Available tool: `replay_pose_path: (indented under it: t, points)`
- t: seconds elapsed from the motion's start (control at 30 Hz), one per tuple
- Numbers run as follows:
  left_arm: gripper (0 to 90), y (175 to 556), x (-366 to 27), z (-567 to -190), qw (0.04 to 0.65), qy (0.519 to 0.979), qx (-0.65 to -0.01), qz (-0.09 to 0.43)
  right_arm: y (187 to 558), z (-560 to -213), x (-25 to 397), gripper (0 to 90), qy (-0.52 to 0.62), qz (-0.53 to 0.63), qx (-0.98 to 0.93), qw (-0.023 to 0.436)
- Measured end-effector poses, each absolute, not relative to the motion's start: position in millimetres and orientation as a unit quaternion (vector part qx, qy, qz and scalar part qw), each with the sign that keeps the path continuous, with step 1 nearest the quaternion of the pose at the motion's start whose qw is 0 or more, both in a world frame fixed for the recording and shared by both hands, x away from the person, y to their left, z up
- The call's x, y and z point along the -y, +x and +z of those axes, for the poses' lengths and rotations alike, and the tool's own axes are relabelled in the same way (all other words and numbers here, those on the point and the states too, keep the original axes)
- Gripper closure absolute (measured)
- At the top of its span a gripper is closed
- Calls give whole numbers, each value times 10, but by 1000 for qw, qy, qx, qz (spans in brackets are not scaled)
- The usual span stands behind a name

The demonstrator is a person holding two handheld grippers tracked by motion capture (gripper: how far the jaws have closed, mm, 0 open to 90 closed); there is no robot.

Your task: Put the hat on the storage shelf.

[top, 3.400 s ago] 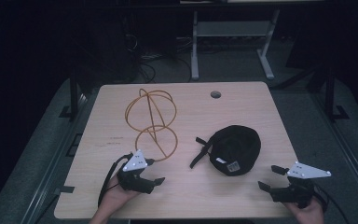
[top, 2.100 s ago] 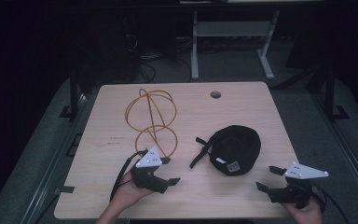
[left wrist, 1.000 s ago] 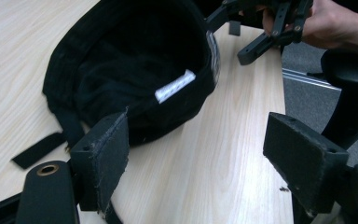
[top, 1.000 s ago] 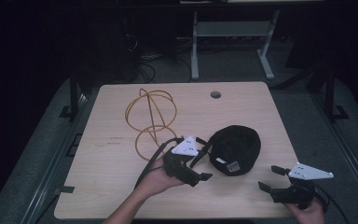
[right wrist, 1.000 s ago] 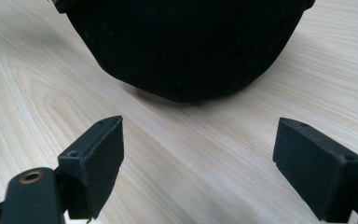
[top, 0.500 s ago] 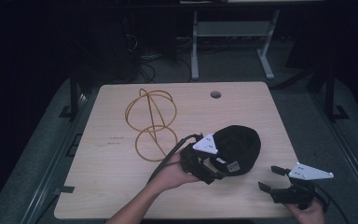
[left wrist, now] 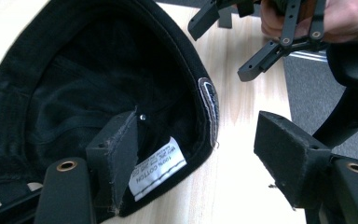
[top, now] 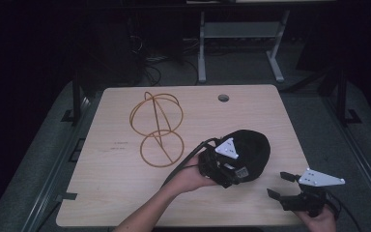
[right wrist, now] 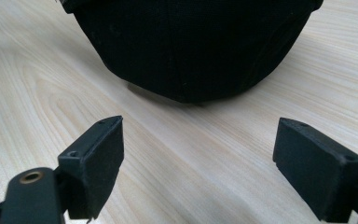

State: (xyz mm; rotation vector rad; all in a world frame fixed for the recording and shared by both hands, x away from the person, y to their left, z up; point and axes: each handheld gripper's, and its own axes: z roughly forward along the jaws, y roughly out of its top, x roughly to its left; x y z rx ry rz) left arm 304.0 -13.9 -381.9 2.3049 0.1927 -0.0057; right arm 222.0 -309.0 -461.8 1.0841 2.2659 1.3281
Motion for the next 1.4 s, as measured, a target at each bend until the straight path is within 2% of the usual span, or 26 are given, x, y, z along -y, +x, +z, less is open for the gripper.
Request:
replay_pose_path:
  t: [0.23, 0.5, 0.77, 0.93, 1.4]
  points:
    - [389, 3084, 233, -3885, 375, 924, -73, -2, 2226, -4617, 3071, 157, 375, 462, -790, 150]
    - [594, 3073, 295, -3899, 359, 932, -54, 3, 2226, -4613, 3049, 155, 374, 466, -787, 152]
    - [772, 3062, 286, -3816, 376, 926, -38, 4, 2230, -4606, 2992, 149, 372, 474, -783, 151]
    - [799, 3061, 258, -3731, 397, 917, -41, -6, 2243, -4596, 2966, 149, 367, 484, -780, 151]
    - [806, 3020, 233, -3509, 441, 896, -28, -42, 2261, -4543, 2864, 149, 355, 521, -762, 147]
